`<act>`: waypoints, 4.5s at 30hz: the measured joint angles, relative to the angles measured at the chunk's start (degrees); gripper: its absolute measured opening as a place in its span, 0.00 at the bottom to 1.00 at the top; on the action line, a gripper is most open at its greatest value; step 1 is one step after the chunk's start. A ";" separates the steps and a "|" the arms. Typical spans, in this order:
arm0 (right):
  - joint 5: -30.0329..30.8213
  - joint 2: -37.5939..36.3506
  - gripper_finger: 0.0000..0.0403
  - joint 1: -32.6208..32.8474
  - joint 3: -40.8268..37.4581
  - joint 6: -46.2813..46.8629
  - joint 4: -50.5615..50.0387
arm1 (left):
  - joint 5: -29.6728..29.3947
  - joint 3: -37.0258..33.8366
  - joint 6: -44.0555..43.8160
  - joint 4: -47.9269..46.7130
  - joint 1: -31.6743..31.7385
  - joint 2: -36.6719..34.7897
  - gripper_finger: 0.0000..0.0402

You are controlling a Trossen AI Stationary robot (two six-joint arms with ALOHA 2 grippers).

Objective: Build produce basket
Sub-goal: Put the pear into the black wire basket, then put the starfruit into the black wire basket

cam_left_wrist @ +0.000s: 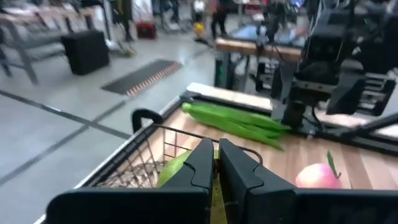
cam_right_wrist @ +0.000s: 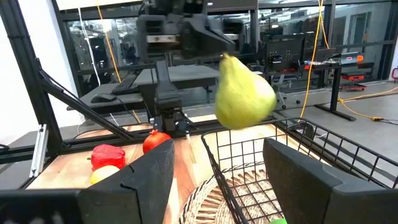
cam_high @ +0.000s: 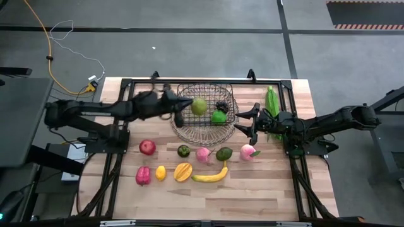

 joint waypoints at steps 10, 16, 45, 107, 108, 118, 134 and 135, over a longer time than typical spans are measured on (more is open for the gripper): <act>0.01 0.00 0.59 -0.02 0.00 -0.64 -0.39 | 0.42 7.71 2.85 -10.62 8.22 12.15 0.00; 0.04 -0.01 0.59 -0.02 0.00 -0.85 -0.47 | 0.35 7.71 2.06 -13.58 11.78 14.47 0.00; 1.47 -0.02 0.59 -0.02 0.00 -0.83 -0.79 | 2.66 7.71 6.48 -13.85 15.96 22.08 0.03; 1.46 -0.02 0.59 -0.02 0.00 -0.74 -1.62 | -17.88 -26.81 3.20 31.17 -31.33 -9.65 0.50; 1.46 -0.02 0.59 -0.02 0.00 -0.81 -1.62 | -18.64 -26.81 3.79 31.27 -31.69 -9.66 0.50; 1.46 -0.02 0.59 -0.02 0.00 -0.81 -1.60 | -18.91 -26.81 4.66 31.25 -31.98 -9.93 0.50; 1.46 -0.02 0.59 -0.02 0.00 -0.79 -1.58 | -21.95 -2.93 -19.00 -11.82 -39.39 4.39 0.50; 1.46 -0.02 0.59 -0.02 0.00 -0.81 -1.60 | -22.18 -0.87 -23.12 -16.35 -40.41 5.85 0.50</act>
